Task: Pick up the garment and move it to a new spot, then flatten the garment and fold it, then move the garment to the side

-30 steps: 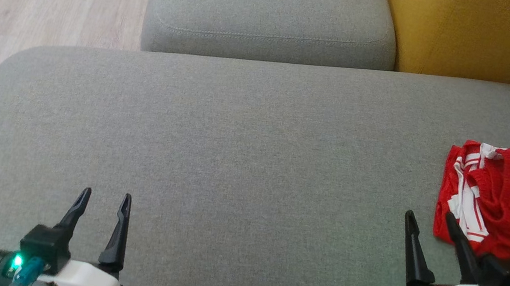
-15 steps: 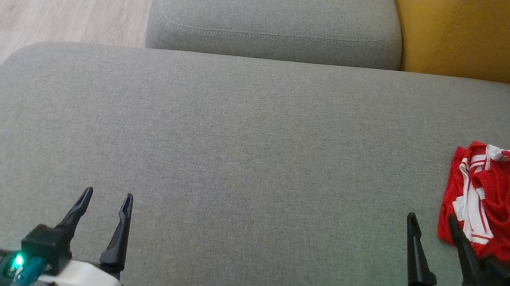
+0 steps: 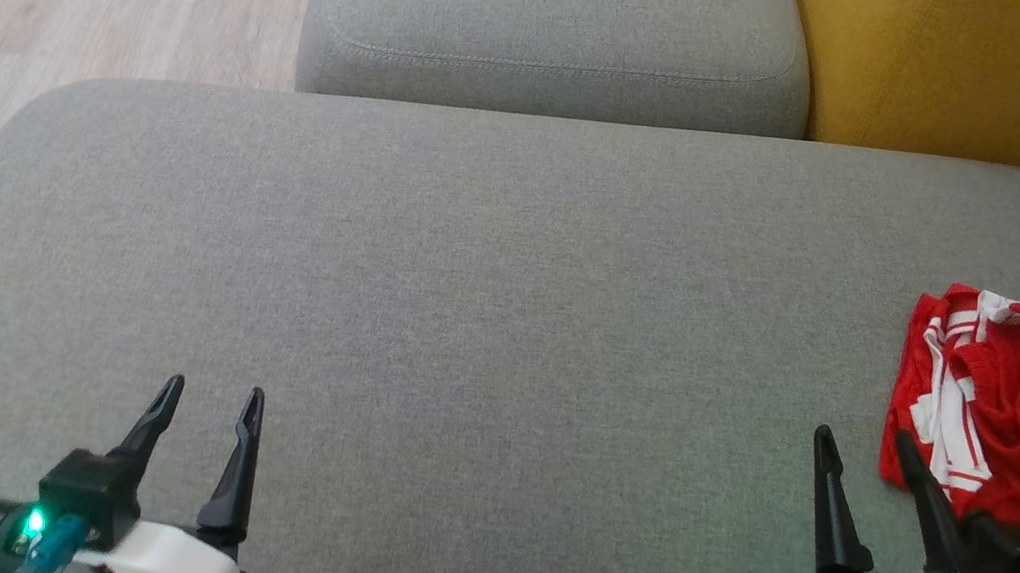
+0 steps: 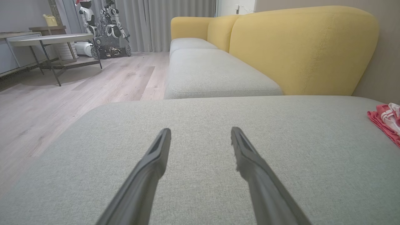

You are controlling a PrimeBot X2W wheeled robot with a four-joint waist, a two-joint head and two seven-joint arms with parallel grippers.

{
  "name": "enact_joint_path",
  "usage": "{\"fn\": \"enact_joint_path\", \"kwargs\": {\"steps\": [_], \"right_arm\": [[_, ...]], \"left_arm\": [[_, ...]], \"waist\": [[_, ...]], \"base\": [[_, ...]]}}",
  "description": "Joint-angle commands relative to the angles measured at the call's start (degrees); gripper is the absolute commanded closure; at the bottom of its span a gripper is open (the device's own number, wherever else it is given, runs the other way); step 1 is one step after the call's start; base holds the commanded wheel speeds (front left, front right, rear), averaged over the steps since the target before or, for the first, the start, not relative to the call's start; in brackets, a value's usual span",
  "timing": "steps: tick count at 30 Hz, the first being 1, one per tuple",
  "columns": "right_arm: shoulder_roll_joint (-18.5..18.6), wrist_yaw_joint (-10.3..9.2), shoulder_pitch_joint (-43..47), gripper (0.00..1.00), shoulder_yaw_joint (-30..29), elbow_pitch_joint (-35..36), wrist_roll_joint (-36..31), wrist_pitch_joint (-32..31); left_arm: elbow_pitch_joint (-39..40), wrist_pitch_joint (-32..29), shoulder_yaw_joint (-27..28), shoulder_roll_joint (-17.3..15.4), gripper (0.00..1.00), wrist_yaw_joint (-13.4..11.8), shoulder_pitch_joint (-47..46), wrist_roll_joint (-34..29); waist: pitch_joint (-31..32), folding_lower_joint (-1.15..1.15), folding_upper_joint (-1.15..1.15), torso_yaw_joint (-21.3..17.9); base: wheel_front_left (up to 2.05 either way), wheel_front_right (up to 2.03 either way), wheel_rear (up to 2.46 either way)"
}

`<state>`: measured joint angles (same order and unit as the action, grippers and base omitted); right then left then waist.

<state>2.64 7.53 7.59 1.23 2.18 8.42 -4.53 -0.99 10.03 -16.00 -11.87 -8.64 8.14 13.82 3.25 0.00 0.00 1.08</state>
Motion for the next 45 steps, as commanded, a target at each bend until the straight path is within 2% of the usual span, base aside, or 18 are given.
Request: {"fn": "enact_joint_path", "kwargs": {"steps": [1,6,7,45], "right_arm": [[0.24,-0.04,-2.52,0.0,1.14,2.02,0.15,0.4],[0.24,-0.04,-2.51,0.0,1.15,1.93,0.36,0.4],[0.0,0.01,0.02,1.0,0.02,-0.23,0.16,0.01],[1.04,-0.01,-3.73,1.0,-0.8,-5.85,25.61,0.52]], "left_arm": [[1.68,0.6,1.86,-0.87,0.0,-0.4,-3.13,0.18],[1.69,0.74,1.43,-1.12,0.0,-0.14,-3.41,0.19],[-0.17,0.15,-0.33,-0.25,1.0,0.07,-0.08,-0.01],[-5.07,-3.62,4.81,1.64,1.0,4.73,-3.97,23.99]], "waist": [[0.0,0.0,0.0,0.02],[-0.06,0.0,0.0,0.23],[-0.07,0.0,0.0,0.24],[-1.05,0.0,0.0,-0.14]], "base": [[0.0,0.0,0.0],[0.0,0.0,0.0],[0.0,0.0,0.0],[0.0,0.0,0.0]]}}
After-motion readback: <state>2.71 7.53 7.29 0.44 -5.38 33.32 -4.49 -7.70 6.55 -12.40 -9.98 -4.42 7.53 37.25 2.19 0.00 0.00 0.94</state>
